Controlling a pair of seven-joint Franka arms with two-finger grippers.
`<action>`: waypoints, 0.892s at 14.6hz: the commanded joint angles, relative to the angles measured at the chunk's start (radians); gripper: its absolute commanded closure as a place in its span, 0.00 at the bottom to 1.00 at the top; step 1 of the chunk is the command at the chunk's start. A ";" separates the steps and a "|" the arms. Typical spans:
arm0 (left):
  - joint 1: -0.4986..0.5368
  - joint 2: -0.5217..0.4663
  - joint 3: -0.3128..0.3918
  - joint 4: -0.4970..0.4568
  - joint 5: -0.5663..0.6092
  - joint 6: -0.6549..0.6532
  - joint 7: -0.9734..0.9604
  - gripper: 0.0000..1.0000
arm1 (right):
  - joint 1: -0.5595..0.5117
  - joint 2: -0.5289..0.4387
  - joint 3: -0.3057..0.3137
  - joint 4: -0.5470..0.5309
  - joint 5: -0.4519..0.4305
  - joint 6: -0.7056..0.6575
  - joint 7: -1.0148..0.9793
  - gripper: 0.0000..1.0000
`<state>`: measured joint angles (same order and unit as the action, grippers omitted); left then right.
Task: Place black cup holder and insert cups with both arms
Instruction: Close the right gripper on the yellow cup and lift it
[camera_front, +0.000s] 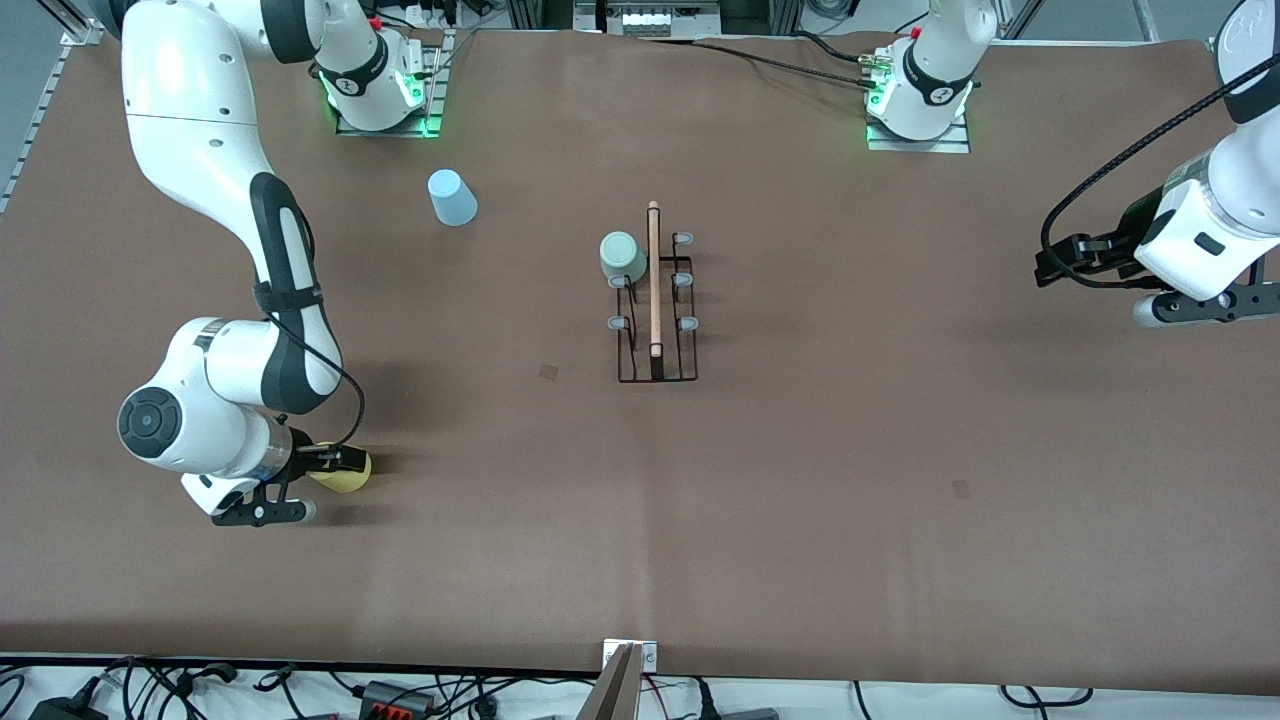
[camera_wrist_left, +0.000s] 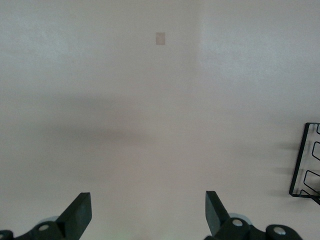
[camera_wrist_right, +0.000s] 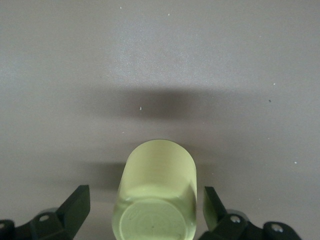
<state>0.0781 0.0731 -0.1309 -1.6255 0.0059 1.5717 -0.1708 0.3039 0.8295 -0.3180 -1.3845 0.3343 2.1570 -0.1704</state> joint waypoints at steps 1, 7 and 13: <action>0.009 -0.022 -0.009 -0.011 0.009 -0.009 0.014 0.00 | -0.009 -0.001 0.005 0.015 -0.012 -0.020 -0.014 0.06; 0.009 -0.022 -0.009 -0.011 0.009 -0.009 0.014 0.00 | -0.012 -0.004 0.004 0.018 -0.008 -0.057 -0.012 0.69; 0.009 -0.022 -0.009 -0.011 0.009 -0.012 0.014 0.00 | 0.003 -0.042 0.008 0.077 -0.011 -0.198 -0.009 0.73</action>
<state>0.0781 0.0730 -0.1309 -1.6255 0.0059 1.5716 -0.1707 0.3038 0.8152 -0.3194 -1.3370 0.3330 2.0259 -0.1706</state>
